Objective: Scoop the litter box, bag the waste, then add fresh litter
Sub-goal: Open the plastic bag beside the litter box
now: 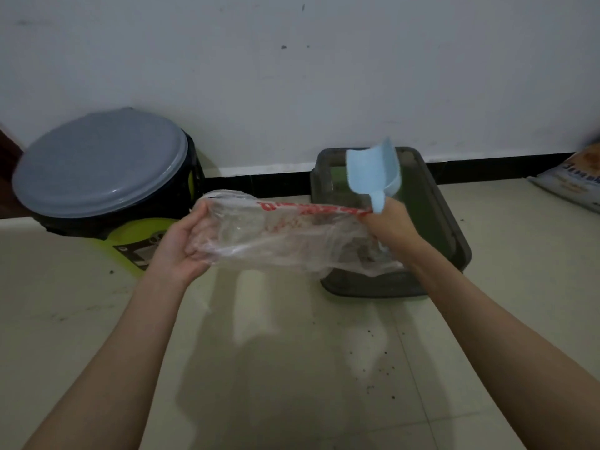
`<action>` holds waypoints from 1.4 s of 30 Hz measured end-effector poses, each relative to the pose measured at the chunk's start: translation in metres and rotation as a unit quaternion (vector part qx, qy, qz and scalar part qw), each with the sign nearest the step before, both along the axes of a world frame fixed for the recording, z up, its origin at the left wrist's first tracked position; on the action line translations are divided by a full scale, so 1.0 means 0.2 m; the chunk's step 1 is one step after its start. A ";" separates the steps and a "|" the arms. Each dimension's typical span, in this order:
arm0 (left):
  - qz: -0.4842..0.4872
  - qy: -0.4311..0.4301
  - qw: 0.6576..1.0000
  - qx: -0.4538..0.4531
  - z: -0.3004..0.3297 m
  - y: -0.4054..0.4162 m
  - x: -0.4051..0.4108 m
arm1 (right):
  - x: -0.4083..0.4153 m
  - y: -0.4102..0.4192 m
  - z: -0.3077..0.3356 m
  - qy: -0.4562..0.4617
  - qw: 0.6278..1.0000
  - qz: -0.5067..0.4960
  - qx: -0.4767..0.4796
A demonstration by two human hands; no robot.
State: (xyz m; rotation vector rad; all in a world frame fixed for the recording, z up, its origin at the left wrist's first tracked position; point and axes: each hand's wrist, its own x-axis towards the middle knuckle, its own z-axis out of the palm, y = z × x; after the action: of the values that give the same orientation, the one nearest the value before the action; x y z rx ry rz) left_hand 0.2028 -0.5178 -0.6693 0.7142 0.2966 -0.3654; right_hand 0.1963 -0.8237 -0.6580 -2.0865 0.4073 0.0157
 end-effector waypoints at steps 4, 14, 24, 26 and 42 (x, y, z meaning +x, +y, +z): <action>0.003 0.005 0.999 0.044 -0.04 0.00 -0.02 | 0.00 -0.02 0.04 0.098 0.972 -0.078 0.201; 0.071 0.014 0.992 -0.102 -0.14 -0.02 -0.04 | -0.01 0.07 0.03 0.012 0.982 -0.009 0.190; -0.121 -0.129 0.712 0.680 -0.11 -0.05 -0.15 | -0.07 0.14 -0.04 0.043 0.980 0.192 0.009; -0.175 -0.212 0.597 0.754 -0.15 -0.12 -0.16 | -0.07 0.23 -0.06 0.053 0.972 0.229 0.022; -0.100 0.025 0.722 0.684 -0.53 -0.02 -0.09 | -0.10 0.51 -0.12 -0.001 0.986 0.128 0.111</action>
State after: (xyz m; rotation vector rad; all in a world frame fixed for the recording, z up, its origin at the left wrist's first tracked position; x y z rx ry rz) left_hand 0.1844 -0.5222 -0.7760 2.2330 0.5392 -0.3279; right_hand 0.1759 -0.7225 -0.6818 -1.9050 0.1268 0.2012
